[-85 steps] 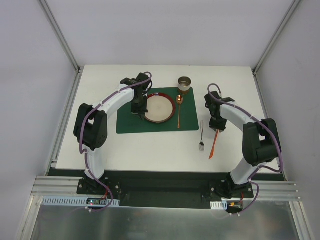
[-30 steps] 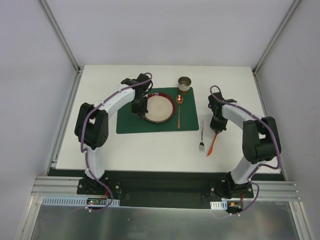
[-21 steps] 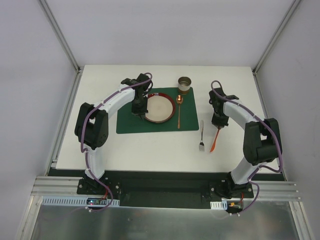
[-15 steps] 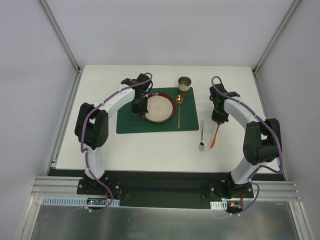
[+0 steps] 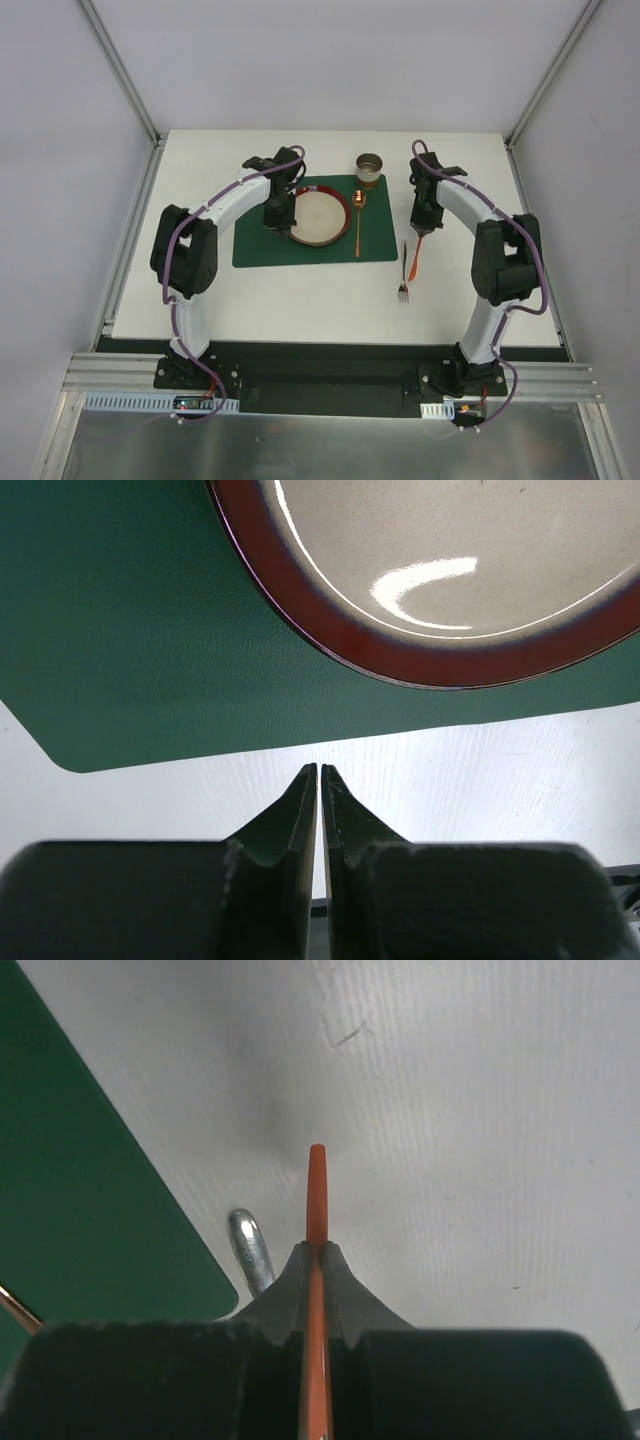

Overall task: Set the dinner table for one person
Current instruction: Pick up the knife at the center of the board, then place the knife on the napkin.

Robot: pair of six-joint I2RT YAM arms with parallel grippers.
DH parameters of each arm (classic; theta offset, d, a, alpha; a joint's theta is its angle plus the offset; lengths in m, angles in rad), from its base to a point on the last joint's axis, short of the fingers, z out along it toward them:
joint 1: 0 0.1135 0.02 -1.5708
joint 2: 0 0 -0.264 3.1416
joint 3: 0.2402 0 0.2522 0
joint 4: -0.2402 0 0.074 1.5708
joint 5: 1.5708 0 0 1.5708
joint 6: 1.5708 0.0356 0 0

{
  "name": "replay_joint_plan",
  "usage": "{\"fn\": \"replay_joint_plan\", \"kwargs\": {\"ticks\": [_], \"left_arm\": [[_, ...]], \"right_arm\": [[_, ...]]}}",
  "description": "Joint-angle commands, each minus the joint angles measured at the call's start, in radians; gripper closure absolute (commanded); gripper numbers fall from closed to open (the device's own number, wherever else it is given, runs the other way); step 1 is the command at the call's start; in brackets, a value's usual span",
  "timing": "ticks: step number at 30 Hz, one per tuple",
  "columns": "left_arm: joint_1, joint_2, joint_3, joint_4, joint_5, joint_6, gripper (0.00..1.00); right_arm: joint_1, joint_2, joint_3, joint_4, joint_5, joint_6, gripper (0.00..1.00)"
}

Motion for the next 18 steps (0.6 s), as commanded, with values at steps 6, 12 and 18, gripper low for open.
{"fn": "replay_joint_plan", "kwargs": {"ticks": [6,12,18], "left_arm": [[0.012,0.026,0.041,-0.015,0.008,0.000,0.96],[0.014,0.031,0.045,-0.013,0.011,0.001,0.96],[0.015,0.039,0.050,-0.015,0.037,0.006,0.96]], "right_arm": [[0.051,0.084,0.150,-0.015,-0.074,-0.072,1.00],[0.063,0.094,0.180,0.041,-0.100,-0.109,1.00],[0.063,0.130,0.240,0.092,-0.138,-0.157,0.99]]}}
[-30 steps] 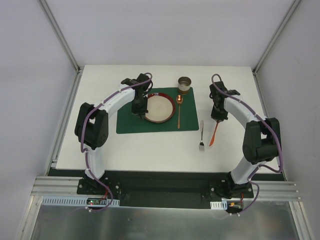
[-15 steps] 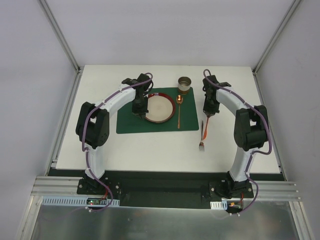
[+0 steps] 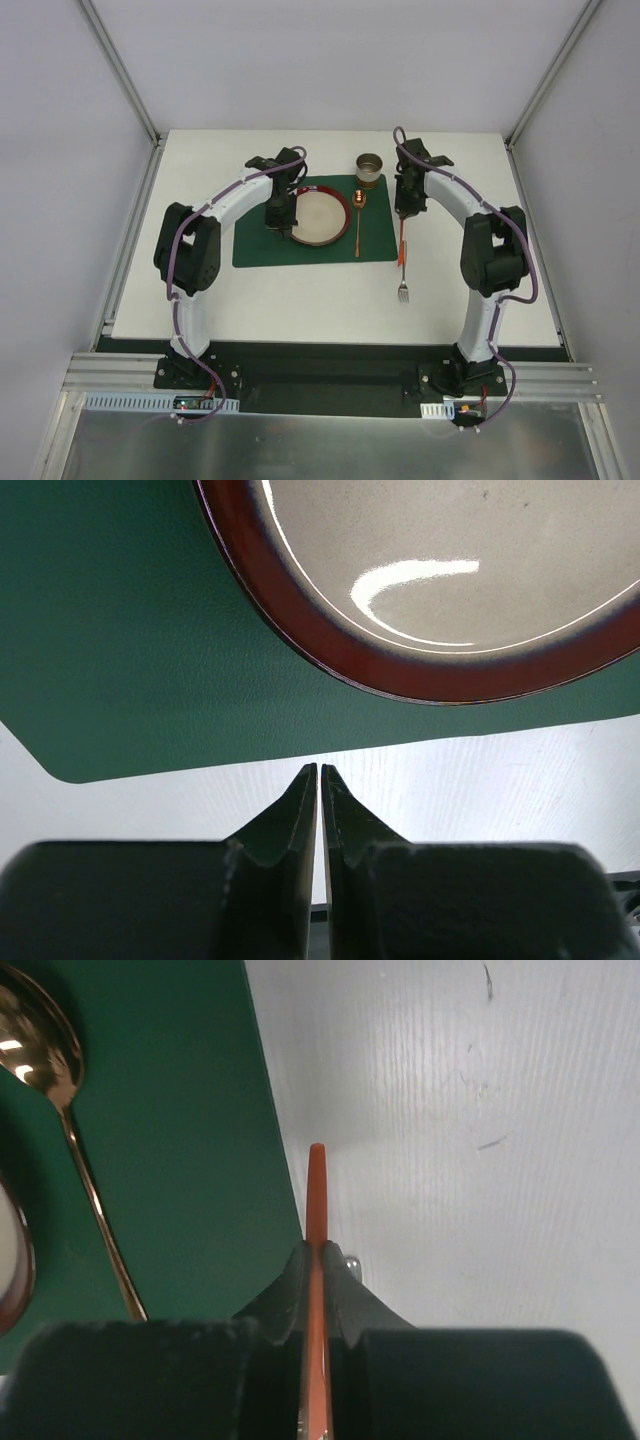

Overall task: Set the dinner table for one person
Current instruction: Place the knife on the napkin.

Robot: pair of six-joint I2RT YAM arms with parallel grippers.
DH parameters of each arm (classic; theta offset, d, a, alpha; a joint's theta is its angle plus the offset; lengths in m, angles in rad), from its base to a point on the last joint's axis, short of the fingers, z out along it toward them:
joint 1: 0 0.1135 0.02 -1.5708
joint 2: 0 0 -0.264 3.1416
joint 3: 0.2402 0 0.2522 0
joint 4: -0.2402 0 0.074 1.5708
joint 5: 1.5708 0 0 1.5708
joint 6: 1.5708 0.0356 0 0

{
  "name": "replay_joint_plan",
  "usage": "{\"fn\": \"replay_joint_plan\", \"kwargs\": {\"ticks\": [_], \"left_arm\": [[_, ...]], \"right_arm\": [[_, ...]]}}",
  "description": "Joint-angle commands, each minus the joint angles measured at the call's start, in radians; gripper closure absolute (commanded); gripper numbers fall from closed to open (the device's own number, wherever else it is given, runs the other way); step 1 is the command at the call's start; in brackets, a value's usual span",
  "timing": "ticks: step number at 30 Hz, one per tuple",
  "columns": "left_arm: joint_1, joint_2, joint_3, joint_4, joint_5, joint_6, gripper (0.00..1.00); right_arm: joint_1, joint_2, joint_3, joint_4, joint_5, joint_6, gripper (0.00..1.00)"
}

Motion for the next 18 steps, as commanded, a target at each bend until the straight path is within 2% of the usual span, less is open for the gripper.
{"fn": "replay_joint_plan", "kwargs": {"ticks": [1,10,18], "left_arm": [[0.016,0.006,0.034,-0.016,0.046,0.007,0.96],[0.018,0.040,0.063,-0.016,0.061,0.015,0.96],[0.036,0.054,0.054,-0.016,0.052,0.024,0.96]], "right_arm": [[0.008,0.037,0.090,0.050,-0.053,-0.052,1.00],[0.038,0.157,0.217,0.050,-0.130,-0.063,1.00],[0.057,0.255,0.321,0.025,-0.133,-0.055,0.99]]}}
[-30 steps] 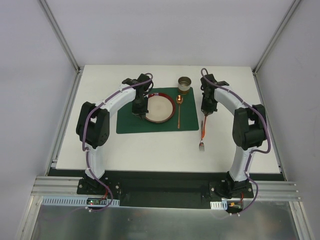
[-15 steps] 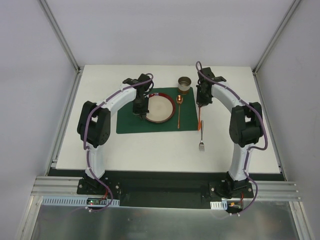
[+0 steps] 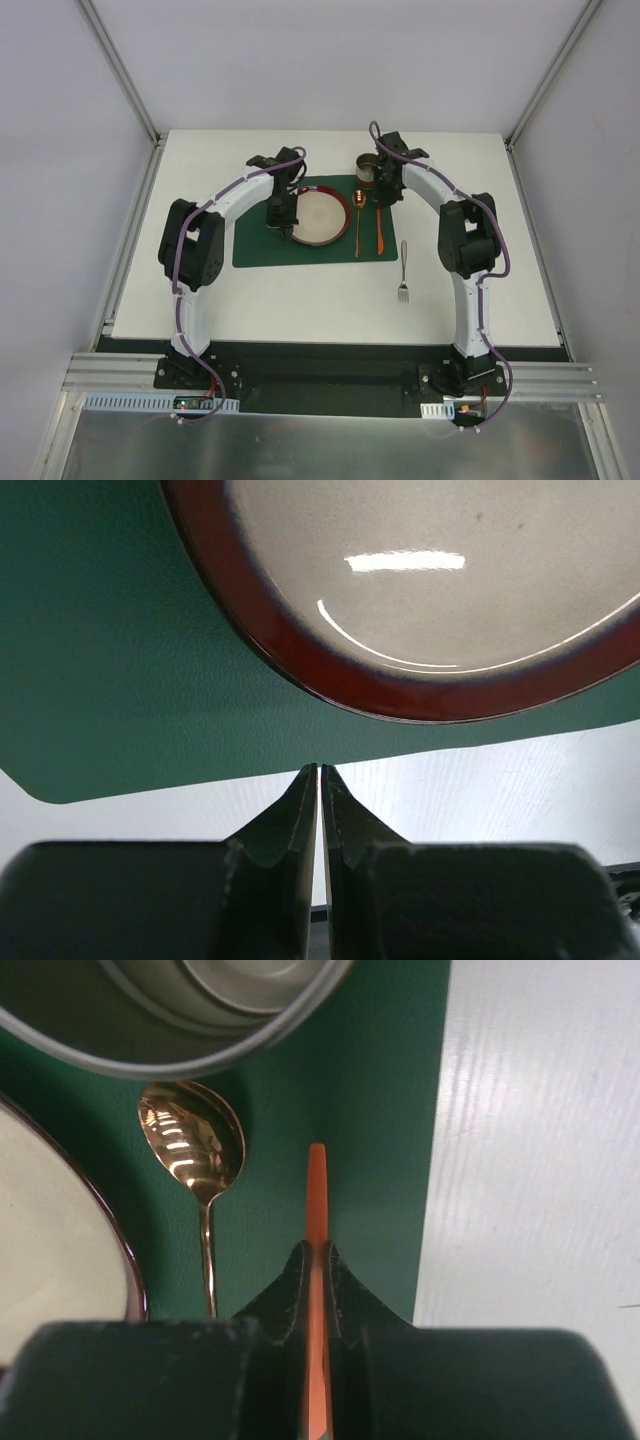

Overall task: Set the dinner table for one person
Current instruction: Place the knife on the napkin.

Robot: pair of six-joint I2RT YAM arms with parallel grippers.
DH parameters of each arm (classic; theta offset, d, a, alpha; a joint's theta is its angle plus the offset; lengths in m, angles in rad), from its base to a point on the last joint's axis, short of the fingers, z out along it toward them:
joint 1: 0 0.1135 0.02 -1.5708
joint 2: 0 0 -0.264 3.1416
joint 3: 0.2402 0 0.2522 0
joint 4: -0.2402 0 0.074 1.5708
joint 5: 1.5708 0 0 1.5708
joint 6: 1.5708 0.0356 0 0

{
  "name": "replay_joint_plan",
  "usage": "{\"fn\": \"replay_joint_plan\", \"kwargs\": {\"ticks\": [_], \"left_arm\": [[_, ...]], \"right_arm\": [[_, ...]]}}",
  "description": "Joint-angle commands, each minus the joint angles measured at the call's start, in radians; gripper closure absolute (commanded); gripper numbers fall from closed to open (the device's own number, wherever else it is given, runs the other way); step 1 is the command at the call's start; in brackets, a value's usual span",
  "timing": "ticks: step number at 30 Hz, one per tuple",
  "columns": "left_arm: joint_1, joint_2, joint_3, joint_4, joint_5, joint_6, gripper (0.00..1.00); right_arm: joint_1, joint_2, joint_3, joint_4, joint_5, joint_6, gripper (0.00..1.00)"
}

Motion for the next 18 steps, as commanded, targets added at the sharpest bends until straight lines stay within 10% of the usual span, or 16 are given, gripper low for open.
{"fn": "replay_joint_plan", "kwargs": {"ticks": [1,18], "left_arm": [[0.023,0.010,0.022,-0.017,0.003,0.022,0.96],[0.035,-0.005,0.004,-0.016,0.006,0.022,0.96]], "right_arm": [[0.007,0.019,0.066,-0.028,-0.022,-0.001,1.00],[0.007,-0.036,0.026,-0.065,0.057,-0.015,0.63]]}}
